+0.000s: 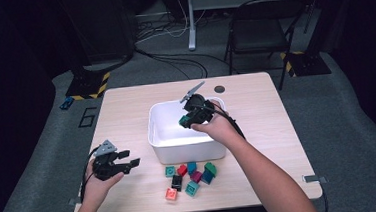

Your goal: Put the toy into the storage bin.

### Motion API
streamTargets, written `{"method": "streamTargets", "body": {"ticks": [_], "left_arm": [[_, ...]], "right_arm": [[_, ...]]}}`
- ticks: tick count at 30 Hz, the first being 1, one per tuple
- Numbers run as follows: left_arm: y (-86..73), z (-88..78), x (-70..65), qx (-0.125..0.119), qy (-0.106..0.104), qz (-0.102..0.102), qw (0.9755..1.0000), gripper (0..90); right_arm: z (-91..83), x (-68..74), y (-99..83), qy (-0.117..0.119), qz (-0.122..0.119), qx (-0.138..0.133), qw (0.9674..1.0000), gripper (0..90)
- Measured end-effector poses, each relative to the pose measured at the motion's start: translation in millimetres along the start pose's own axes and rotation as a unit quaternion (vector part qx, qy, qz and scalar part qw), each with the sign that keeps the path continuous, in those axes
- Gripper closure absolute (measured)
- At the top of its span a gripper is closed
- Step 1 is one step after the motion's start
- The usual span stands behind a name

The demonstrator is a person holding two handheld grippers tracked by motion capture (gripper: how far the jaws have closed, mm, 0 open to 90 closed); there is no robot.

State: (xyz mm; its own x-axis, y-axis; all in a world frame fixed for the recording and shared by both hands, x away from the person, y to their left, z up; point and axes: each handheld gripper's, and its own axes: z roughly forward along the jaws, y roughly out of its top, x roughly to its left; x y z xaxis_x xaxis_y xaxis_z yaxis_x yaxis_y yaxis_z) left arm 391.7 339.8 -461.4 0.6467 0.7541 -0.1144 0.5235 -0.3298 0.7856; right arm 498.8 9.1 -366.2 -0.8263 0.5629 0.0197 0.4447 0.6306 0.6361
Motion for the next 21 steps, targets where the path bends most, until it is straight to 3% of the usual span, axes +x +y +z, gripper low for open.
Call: {"method": "streamTargets", "body": {"ticks": [7,13,21], "left_arm": [[-0.7,0.7,0.6,0.002,-0.002,-0.002,1.0,38.3],[-0.7,1.5,0.6,0.002,-0.002,-0.001,1.0,38.3],[-1.2,1.2,1.8,0.003,-0.001,0.0,1.0,38.4]], "right_arm": [[21.8,-1.3,7.2,0.004,0.002,0.009,1.0,58.5],[36.3,-2.5,12.0,0.006,-0.01,0.007,0.9999,58.4],[51.8,-2.9,13.3,0.009,0.0,0.025,0.9997,57.7]]}}
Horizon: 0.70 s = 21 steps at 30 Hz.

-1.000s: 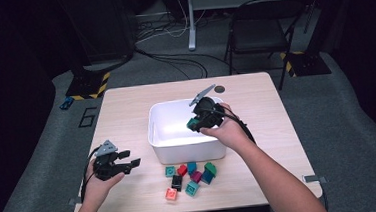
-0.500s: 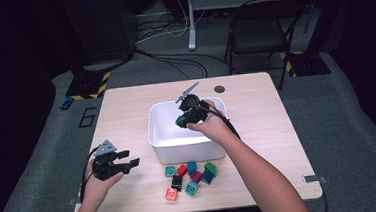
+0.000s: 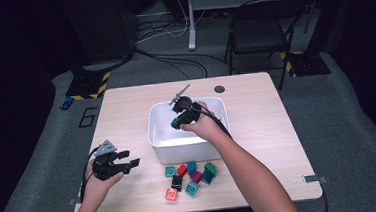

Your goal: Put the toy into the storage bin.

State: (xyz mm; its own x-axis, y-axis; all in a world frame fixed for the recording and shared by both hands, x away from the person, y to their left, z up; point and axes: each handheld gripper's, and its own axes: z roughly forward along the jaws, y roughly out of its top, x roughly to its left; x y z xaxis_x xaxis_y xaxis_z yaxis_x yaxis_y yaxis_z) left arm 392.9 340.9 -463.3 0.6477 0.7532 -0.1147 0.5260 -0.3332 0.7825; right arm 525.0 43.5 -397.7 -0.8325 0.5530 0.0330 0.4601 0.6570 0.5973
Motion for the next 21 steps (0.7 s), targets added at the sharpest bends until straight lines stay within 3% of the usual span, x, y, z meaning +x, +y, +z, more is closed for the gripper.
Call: {"method": "streamTargets", "body": {"ticks": [6,11,14,21], "left_arm": [[0.2,-1.4,0.0,0.0,0.0,0.001,1.0,38.3],[-0.3,-0.5,-0.3,-0.003,0.003,-0.001,1.0,38.4],[0.0,-0.8,-0.4,-0.001,0.003,-0.001,1.0,38.4],[-0.4,-0.6,-0.2,0.002,0.005,0.0,1.0,38.3]], "right_arm": [[-6.0,2.6,0.5,-0.004,0.006,-0.003,1.0,55.0],[-28.9,3.4,-2.4,-0.006,0.009,-0.016,0.9998,54.7],[-48.6,4.4,-7.8,-0.007,-0.001,-0.032,0.9995,54.6],[-72.8,10.7,-16.8,-0.007,-0.004,-0.042,0.9991,54.8]]}}
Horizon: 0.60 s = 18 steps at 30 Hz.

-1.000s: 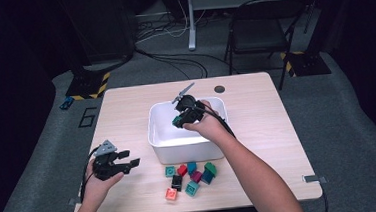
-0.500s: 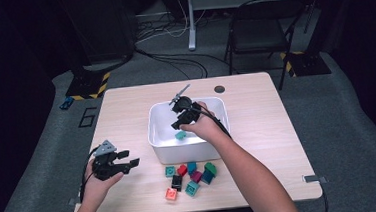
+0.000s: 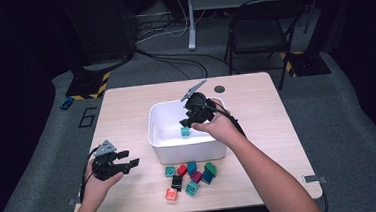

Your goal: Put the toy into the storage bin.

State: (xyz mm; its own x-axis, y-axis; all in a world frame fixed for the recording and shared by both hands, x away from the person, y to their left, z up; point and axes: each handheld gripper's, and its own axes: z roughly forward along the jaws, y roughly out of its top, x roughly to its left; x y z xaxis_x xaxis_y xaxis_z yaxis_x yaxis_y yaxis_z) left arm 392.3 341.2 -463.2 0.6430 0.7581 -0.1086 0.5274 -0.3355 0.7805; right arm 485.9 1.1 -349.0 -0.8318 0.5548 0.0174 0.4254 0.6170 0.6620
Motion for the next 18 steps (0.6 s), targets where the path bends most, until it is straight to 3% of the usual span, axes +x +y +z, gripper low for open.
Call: {"method": "streamTargets", "body": {"ticks": [5,7,9,13,18], "left_arm": [[-0.5,-0.5,1.4,0.0,0.001,0.0,1.0,38.3],[-0.7,-0.6,1.4,0.0,0.001,-0.001,1.0,38.3],[-0.6,-0.5,1.0,0.0,0.002,0.0,1.0,38.3],[-0.7,-0.2,0.2,0.001,0.002,0.0,1.0,38.4],[-1.0,0.1,0.7,0.002,0.002,-0.002,1.0,38.3]], "right_arm": [[-22.2,9.9,-8.3,0.003,-0.008,-0.006,0.9999,54.7],[-25.1,10.4,-9.9,0.003,-0.021,-0.009,0.9997,54.7],[-30.9,14.9,-12.6,0.007,-0.014,-0.013,0.9998,54.7],[-41.4,23.1,-20.4,0.012,-0.031,-0.018,0.9993,54.6],[-49.0,30.0,-27.4,0.015,-0.032,-0.022,0.9991,54.2]]}}
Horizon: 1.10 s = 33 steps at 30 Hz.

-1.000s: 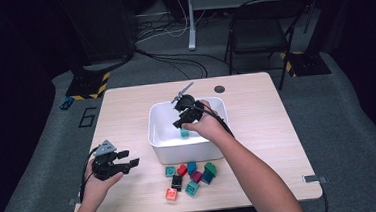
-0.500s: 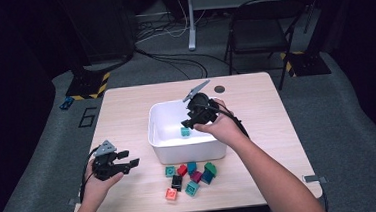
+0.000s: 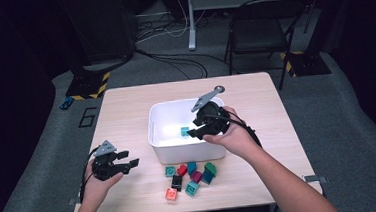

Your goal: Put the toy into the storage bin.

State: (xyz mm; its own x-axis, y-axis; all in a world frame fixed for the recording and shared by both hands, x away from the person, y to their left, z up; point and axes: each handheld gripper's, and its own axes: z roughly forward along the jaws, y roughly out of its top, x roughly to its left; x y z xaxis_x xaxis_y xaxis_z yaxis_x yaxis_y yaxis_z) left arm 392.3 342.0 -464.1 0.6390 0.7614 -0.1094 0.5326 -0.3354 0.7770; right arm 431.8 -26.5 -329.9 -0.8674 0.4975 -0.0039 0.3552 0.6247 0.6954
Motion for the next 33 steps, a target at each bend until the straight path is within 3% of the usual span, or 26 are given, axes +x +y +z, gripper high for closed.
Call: {"method": "streamTargets", "body": {"ticks": [5,10,15,33], "left_arm": [[-0.1,0.2,-0.2,0.0,0.0,0.0,1.0,38.3],[-0.3,0.0,-0.2,0.0,0.001,-0.001,1.0,38.2],[-0.6,1.0,-0.6,-0.003,0.003,-0.001,1.0,38.0],[-0.4,2.1,-1.2,-0.007,0.007,-0.009,0.9999,25.4]], "right_arm": [[-7.1,8.5,-9.8,0.008,0.004,-0.002,1.0,51.0],[-10.2,17.3,-22.6,0.013,0.012,-0.007,0.9998,39.9],[-9.8,25.5,-40.3,-0.002,0.001,-0.004,1.0,32.0],[5.9,41.1,-95.9,-0.007,0.025,-0.009,0.9996,31.4]]}}
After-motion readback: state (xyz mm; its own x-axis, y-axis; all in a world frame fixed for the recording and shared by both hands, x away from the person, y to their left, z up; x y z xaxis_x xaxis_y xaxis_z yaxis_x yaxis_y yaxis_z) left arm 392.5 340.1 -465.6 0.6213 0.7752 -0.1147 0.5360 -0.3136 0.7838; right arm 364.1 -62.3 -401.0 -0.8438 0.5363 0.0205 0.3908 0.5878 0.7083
